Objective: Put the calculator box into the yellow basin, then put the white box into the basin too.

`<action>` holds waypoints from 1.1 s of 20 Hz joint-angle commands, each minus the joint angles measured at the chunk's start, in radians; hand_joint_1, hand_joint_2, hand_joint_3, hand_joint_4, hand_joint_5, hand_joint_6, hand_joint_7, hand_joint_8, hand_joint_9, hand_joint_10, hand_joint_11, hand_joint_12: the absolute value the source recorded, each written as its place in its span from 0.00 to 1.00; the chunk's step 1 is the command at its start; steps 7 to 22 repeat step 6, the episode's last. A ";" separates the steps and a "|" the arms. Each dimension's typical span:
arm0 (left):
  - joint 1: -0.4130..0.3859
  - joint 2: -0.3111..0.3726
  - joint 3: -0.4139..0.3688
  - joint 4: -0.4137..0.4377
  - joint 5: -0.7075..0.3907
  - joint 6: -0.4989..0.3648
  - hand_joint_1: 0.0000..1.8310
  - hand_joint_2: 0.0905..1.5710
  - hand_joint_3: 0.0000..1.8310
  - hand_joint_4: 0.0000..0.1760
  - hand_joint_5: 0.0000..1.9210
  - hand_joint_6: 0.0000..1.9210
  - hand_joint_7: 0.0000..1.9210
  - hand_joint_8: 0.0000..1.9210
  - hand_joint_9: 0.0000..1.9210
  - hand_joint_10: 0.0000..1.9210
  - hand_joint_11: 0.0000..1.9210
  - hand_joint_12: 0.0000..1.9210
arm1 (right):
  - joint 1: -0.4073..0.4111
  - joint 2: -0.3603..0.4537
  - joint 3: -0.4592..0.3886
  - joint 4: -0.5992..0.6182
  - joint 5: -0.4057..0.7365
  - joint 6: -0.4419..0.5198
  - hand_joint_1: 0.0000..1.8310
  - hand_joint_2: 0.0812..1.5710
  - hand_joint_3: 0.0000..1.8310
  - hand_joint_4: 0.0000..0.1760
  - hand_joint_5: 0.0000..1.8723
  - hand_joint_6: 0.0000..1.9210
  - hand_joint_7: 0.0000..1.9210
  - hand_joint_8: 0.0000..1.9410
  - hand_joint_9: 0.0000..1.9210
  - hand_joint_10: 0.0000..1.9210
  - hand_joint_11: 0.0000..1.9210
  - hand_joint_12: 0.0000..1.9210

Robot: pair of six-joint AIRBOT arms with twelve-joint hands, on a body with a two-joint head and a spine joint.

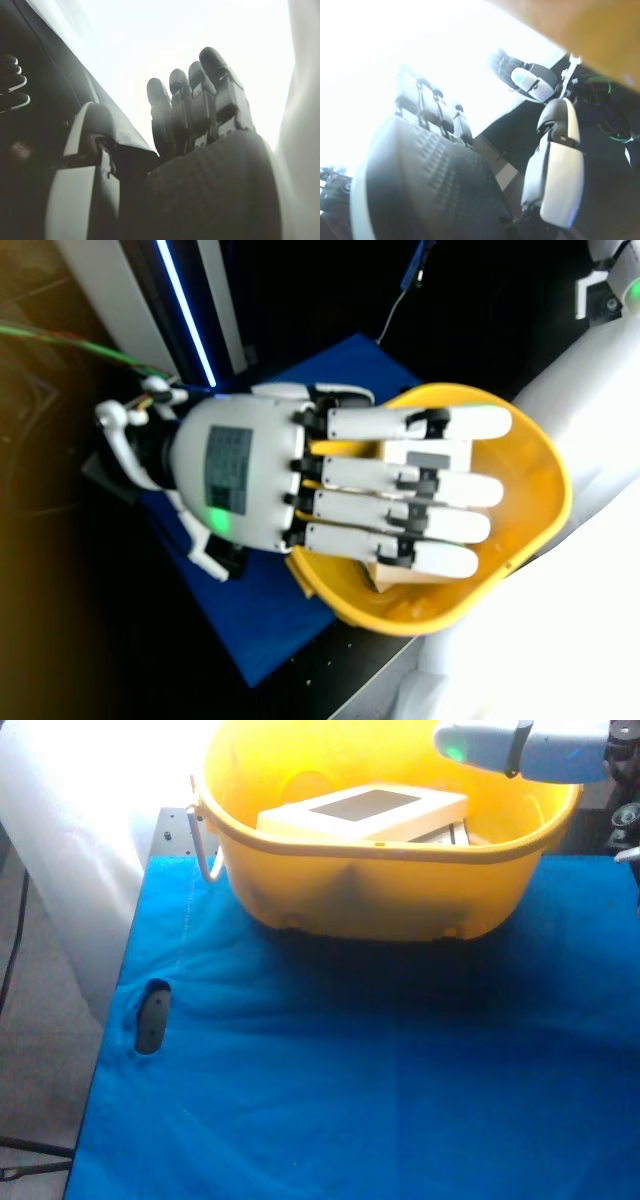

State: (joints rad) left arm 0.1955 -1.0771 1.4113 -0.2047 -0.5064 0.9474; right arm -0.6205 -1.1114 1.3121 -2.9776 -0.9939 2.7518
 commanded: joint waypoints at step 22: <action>0.016 0.070 -0.090 0.052 -0.206 -0.006 0.45 0.81 0.00 0.00 0.28 0.03 0.23 0.00 0.12 0.17 0.00 0.60 | -0.010 0.052 -0.071 -0.034 -0.245 0.010 0.50 0.60 0.00 0.11 0.13 0.03 0.02 0.00 0.00 0.00 0.00 0.00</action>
